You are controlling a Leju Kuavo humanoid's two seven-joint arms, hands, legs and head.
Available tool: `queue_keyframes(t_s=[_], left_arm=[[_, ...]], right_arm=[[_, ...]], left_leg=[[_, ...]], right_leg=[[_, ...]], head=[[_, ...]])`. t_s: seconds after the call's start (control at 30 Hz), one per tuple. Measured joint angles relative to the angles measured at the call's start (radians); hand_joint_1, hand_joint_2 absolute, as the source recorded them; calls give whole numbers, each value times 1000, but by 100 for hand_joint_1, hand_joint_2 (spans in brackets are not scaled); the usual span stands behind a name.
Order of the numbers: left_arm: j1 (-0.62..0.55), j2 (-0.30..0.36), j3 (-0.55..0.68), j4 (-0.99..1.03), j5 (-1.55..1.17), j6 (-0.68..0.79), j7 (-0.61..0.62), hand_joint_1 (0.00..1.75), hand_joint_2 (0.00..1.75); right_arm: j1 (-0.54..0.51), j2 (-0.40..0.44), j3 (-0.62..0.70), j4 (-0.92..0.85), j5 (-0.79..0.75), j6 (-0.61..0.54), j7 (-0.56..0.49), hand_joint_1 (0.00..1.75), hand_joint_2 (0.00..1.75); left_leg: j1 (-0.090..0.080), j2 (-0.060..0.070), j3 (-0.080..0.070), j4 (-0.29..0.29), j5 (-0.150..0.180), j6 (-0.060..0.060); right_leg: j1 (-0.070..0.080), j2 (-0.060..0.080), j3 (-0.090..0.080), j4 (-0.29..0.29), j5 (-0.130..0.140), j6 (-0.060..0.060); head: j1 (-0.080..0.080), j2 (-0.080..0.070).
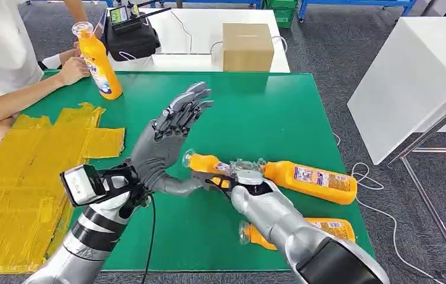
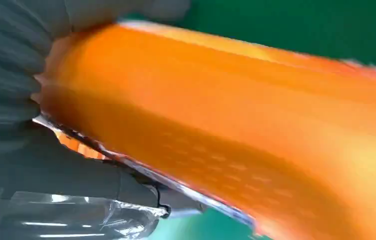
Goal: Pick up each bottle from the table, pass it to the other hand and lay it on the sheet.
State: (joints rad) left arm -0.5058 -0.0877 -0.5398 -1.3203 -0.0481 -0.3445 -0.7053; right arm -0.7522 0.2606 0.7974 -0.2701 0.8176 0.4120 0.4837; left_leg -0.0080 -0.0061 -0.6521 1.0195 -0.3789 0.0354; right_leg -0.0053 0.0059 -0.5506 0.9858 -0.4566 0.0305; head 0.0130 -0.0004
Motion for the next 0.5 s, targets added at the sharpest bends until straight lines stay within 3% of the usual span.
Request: queue_keyframes(t_s=[0.5], left_arm=[[-3,1,-14,4,-2,32,0,0,175]], right_arm=[[7,36,88,8,32,-176,-35,175,175]], left_leg=[[0,-1,-3,0,0,0]], right_leg=[[0,0,-2,0,0,0]], head=[[0,0]])
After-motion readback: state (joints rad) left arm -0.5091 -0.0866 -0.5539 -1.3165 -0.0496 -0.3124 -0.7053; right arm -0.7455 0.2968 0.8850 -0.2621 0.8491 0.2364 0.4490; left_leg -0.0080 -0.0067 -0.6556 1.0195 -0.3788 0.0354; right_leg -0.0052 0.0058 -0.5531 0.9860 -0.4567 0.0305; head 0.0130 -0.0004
